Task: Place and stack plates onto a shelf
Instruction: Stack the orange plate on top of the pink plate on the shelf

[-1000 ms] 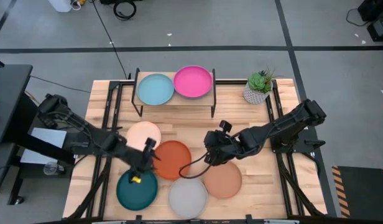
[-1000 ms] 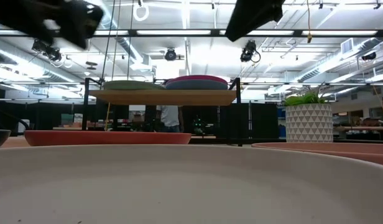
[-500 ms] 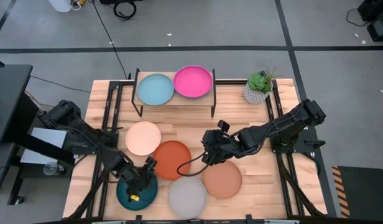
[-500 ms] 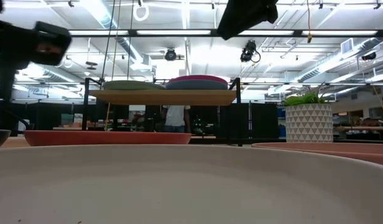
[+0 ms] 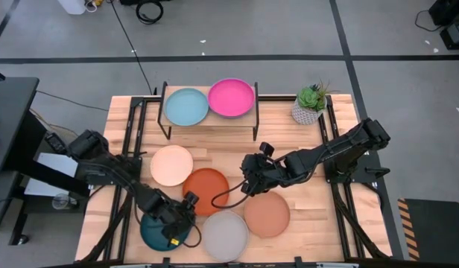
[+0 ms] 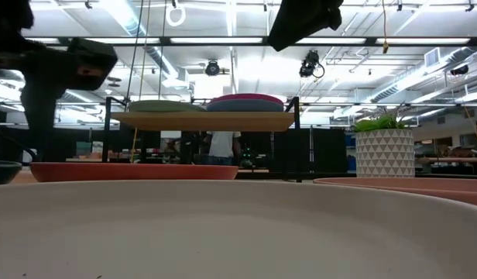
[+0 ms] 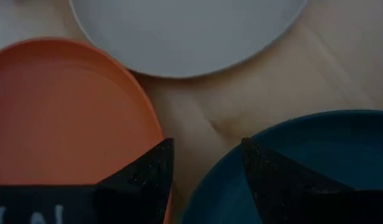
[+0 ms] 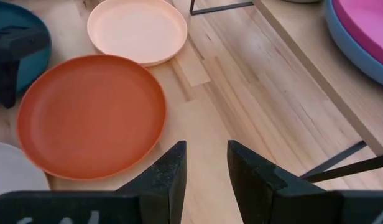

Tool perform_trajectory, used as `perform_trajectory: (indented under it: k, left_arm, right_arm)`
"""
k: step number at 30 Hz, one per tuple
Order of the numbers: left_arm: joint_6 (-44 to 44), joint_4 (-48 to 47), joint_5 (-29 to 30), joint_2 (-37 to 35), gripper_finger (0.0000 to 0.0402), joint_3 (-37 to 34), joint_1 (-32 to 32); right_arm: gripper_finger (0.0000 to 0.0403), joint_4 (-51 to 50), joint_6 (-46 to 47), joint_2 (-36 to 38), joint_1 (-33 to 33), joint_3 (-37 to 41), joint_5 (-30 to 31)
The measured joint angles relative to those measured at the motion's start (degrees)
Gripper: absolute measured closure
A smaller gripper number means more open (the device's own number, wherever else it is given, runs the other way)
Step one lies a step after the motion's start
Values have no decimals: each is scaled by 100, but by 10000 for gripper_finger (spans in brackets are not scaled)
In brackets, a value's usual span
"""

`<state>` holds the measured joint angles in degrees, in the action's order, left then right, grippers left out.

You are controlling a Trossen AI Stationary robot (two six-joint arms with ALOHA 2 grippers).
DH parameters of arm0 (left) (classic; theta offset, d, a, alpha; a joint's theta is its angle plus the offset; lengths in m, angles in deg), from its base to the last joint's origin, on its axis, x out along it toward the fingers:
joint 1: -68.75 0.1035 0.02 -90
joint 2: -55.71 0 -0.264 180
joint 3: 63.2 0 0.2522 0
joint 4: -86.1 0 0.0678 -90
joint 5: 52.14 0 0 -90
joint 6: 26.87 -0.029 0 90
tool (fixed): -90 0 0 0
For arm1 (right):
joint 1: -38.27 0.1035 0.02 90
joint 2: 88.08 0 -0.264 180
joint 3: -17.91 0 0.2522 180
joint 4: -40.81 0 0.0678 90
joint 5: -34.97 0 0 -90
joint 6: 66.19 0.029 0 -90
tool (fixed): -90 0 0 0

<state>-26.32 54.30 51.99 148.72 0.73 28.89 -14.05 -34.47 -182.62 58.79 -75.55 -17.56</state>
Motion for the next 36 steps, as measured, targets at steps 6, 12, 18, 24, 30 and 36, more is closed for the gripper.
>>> perform_trajectory:
  k: [6, 12, 18, 24, 30, 36]
  left_arm:
    - [-233, 18, 111, 79, 208, 15, 233]
    - [-76, -1056, -387, -59, 208, 298, 295]
    - [584, -3062, -392, -357, 208, 809, 126]
    - [1120, -3378, -389, -716, 208, 61, 123]
    - [1308, -3121, -633, -1034, 208, -361, 534]
    - [1283, -3037, -1373, -1242, 208, -411, 818]
  right_arm:
    - [280, 43, -22, 0, 8, 0, -1]
    - [280, 66, -22, -2, 32, 0, -33]
    - [280, 87, 10, -2, 51, 0, -59]
    - [280, 97, 27, -2, 134, 0, -70]
    - [280, 151, -43, -2, 147, 0, -4]
    - [280, 162, -42, -4, 146, 0, -2]
